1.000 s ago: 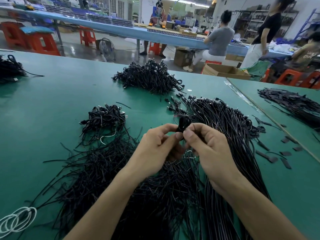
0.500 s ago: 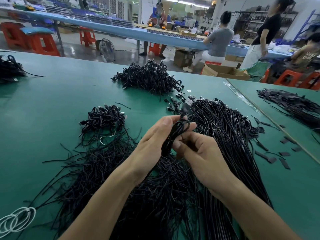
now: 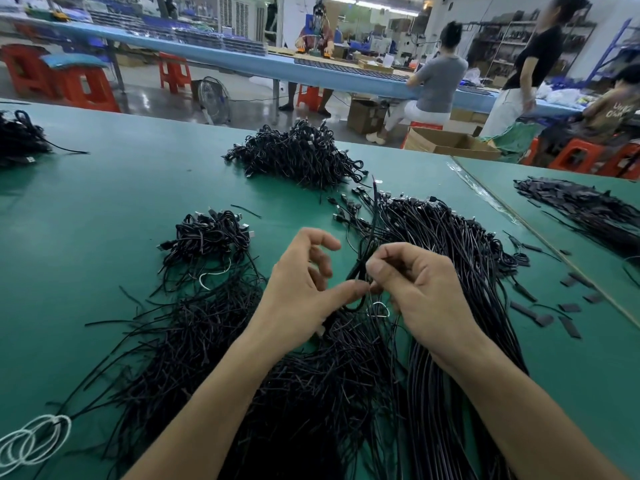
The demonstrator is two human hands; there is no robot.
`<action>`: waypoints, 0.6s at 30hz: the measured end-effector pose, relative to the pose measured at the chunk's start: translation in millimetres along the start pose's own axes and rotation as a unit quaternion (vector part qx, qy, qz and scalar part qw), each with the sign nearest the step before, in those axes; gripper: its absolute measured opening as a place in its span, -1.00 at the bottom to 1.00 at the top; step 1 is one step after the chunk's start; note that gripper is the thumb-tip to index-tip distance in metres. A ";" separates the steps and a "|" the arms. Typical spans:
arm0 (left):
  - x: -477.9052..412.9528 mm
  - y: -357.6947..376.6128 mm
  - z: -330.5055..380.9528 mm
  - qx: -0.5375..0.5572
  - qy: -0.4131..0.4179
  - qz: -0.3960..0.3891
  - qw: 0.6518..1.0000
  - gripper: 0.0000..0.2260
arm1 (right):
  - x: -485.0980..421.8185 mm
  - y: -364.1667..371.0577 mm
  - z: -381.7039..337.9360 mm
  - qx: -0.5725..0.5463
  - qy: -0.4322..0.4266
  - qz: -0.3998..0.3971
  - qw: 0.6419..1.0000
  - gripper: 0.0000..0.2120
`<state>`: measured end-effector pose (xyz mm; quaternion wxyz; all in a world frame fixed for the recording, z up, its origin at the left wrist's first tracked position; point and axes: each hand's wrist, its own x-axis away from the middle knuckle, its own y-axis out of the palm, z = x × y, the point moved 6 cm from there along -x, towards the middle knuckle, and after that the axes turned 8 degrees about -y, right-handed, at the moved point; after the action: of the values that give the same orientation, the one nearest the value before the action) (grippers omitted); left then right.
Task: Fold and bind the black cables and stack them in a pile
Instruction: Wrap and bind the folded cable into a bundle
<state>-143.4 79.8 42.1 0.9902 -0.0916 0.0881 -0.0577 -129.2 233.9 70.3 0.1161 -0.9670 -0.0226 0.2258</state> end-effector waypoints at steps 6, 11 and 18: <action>0.4 5.1 -8.0 0.054 -0.061 -0.008 0.997 -0.71 | 2.8 11.0 -2.2 0.008 -0.028 -0.008 1.000 -0.83; -1.7 -5.3 0.5 0.235 -0.076 -0.033 0.968 -0.83 | 10.4 21.1 5.2 0.010 -0.010 -0.047 0.999 -0.79; 4.8 -1.1 11.6 0.294 -0.058 -0.064 0.952 -0.64 | 9.0 20.5 8.0 0.019 0.009 -0.072 0.997 -0.72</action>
<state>-136.7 80.1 52.8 0.9709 0.1954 0.0041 -0.1387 -124.8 216.5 54.6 0.1510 -0.9624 -0.0868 0.2084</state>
